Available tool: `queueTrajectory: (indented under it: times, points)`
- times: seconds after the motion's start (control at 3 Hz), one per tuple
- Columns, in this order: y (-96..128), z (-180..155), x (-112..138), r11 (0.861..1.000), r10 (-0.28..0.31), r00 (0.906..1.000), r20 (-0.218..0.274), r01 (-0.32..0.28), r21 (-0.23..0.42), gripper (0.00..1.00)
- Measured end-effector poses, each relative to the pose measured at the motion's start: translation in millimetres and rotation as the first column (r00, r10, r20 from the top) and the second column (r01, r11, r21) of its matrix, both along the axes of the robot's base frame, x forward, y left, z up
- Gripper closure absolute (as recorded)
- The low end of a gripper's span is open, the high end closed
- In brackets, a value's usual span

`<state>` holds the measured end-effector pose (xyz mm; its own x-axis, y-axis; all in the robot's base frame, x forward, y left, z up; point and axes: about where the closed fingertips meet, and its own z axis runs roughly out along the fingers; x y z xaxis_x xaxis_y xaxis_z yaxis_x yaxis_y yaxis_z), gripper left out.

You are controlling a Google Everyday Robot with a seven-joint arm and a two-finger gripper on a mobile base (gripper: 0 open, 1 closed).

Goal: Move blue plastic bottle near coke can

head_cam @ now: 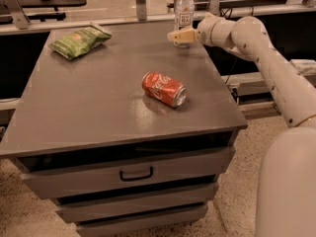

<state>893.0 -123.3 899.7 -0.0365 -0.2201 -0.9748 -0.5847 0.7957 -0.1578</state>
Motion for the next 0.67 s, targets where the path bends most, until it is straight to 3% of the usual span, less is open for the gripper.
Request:
queueTrajectory:
  times: [0.33,0.67]
  points:
    - [15,7,9,0.997,0.05,0.9987,-0.003,-0.05,0.067,0.16]
    - [28,15,6,0.99,0.101,0.9949,-0.009,-0.099,0.099,0.38]
